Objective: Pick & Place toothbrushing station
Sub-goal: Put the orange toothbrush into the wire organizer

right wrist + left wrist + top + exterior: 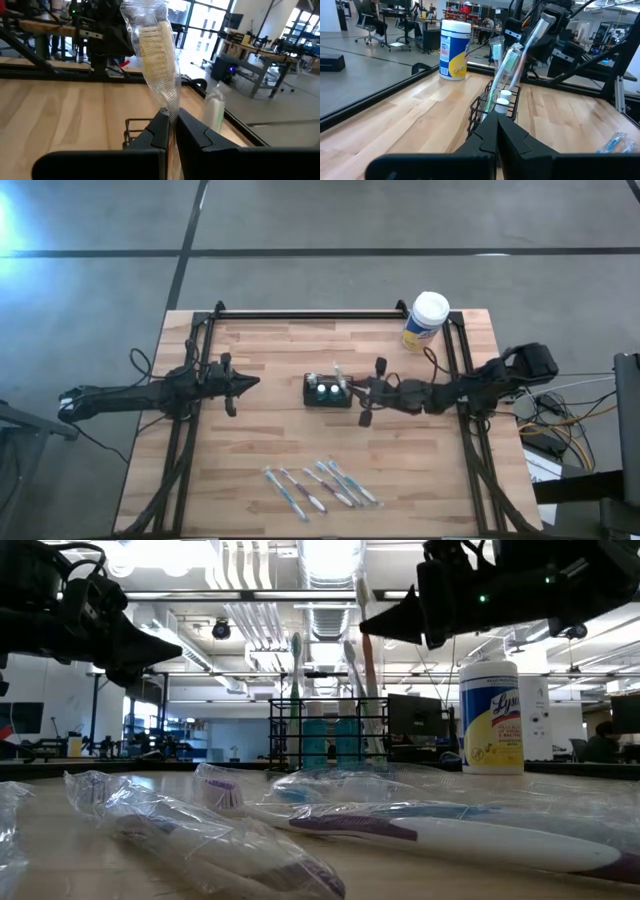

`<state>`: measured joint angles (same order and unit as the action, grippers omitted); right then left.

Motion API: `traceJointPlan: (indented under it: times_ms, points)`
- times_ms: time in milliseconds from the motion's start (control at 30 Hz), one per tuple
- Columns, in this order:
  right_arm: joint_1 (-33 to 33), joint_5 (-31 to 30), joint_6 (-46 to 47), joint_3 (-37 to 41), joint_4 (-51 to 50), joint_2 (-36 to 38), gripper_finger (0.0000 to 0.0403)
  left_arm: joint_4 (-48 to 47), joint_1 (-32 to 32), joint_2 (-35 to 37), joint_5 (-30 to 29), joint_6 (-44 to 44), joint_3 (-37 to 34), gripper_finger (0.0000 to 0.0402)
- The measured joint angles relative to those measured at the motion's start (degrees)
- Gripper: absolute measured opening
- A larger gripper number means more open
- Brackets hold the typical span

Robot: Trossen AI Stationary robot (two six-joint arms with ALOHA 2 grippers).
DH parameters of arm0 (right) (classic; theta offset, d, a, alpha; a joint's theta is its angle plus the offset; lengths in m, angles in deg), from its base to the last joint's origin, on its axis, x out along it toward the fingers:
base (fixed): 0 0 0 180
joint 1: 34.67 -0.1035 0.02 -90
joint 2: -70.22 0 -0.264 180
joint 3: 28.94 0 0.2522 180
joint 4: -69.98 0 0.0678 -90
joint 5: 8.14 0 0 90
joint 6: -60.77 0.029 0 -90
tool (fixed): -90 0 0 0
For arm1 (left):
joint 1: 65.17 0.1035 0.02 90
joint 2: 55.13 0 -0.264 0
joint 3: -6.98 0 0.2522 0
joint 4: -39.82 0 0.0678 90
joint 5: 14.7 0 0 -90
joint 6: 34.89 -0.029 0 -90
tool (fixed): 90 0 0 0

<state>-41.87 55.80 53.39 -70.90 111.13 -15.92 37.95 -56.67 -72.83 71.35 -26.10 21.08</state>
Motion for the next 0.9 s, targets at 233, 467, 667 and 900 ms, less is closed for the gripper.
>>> traceJointPlan:
  times_ms: [233, 467, 667, 900]
  points:
    - [0.0, -2.03, 2.81, 1.34, 4.21, -4.33, 0.0013, 0.01, -0.01, -0.18, 0.0, 0.34, 0.0, 0.0005]
    - [0.15, -2.65, 4.96, 1.41, 10.22, -10.92, 0.0013, 0.01, -0.01, -0.26, 0.0, 0.4, 0.0, 0.0005]
    - [0.24, -2.65, 7.27, 1.35, 11.3, -13.64, 0.0013, 0.01, -0.01, -0.26, 0.02, 0.42, 0.0, 0.0005]
    - [0.28, -2.65, 7.33, 1.34, 10.81, -13.27, 0.0016, 0.01, -0.01, -0.53, -0.15, 0.44, 0.0, 0.0005]
